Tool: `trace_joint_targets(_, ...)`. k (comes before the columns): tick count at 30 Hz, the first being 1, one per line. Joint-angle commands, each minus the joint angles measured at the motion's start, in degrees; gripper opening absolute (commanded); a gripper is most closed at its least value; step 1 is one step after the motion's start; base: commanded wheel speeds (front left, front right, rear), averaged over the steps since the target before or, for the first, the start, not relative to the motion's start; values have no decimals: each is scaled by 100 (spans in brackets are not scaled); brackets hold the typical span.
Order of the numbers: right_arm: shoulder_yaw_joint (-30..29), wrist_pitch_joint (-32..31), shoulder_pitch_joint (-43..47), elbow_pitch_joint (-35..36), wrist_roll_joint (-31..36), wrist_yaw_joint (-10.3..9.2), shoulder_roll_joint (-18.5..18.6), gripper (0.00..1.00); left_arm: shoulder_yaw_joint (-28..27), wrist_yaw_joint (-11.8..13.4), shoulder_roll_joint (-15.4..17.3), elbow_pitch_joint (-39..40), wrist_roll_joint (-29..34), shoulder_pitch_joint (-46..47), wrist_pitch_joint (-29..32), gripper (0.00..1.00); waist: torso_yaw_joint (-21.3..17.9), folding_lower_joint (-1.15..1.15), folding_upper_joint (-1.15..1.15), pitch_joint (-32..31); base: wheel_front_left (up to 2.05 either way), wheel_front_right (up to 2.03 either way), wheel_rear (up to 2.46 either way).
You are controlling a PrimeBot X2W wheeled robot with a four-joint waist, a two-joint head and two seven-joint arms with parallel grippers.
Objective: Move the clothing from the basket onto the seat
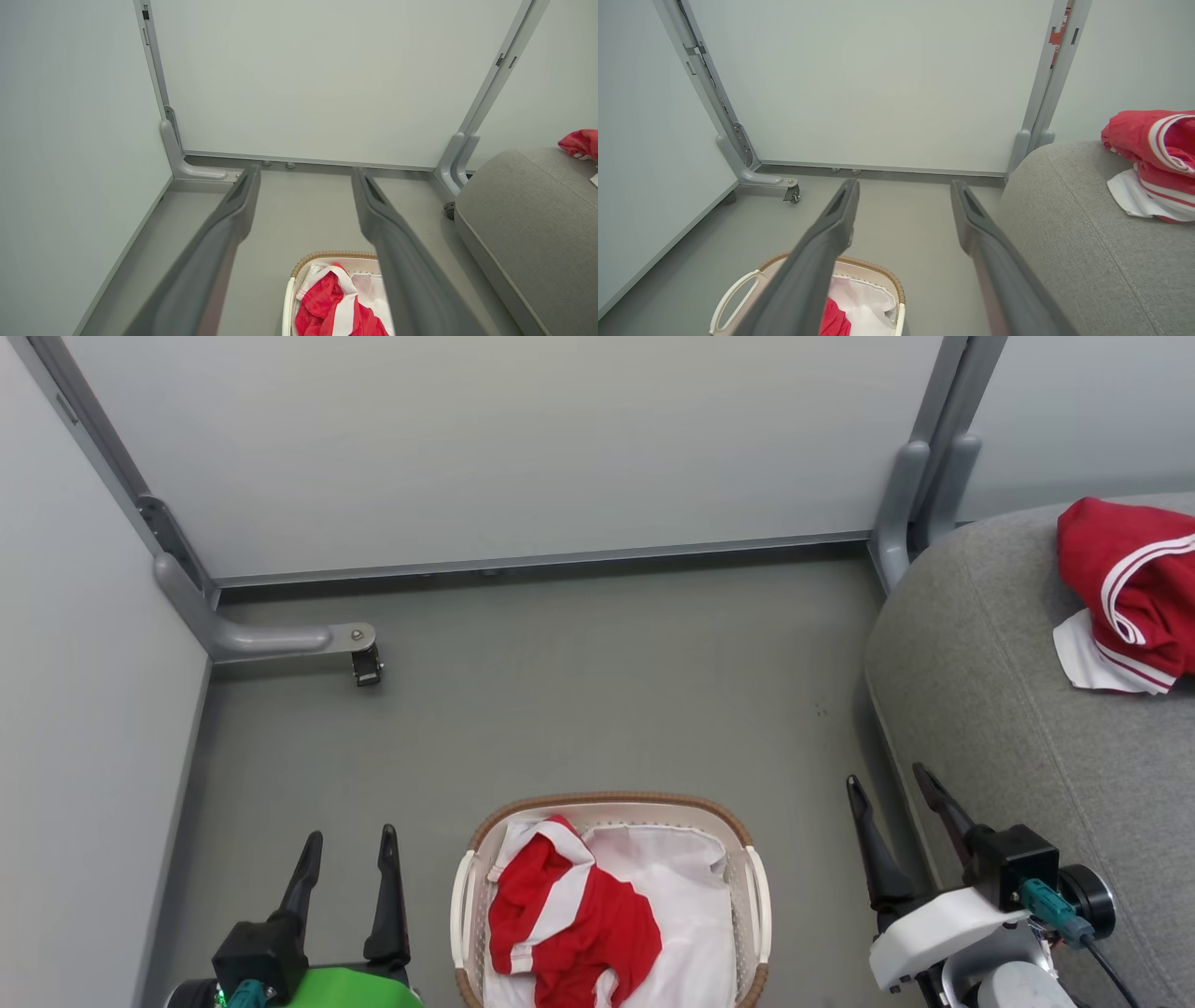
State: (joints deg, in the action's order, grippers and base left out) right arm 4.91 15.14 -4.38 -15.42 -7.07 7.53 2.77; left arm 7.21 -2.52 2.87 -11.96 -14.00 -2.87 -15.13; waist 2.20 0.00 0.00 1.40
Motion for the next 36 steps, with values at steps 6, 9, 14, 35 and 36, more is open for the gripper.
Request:
trace_joint_targets(6,12,2,-39,-37,-3,-8,22,100,0,7,4,-14,-14,15,-3,100,-3,0,0,31,0,0,0)
trace_joint_targets(9,-23,2,-50,-39,-14,-8,22,100,16,-11,4,-3,-14,17,-3,100,-2,0,0,59,0,0,0)
trace_joint_targets(14,-109,2,-107,5,31,-8,22,100,57,-47,4,4,59,103,-3,100,-11,0,0,195,0,0,0)
trace_joint_targets(35,-450,2,-1200,593,399,-8,20,100,1141,-462,147,-2351,977,2727,93,100,-454,0,0,2371,0,0,0)
trace_joint_targets(36,-447,2,-1257,622,398,-7,21,100,1224,-473,140,-2567,981,2873,118,100,-492,0,0,2512,0,0,0)
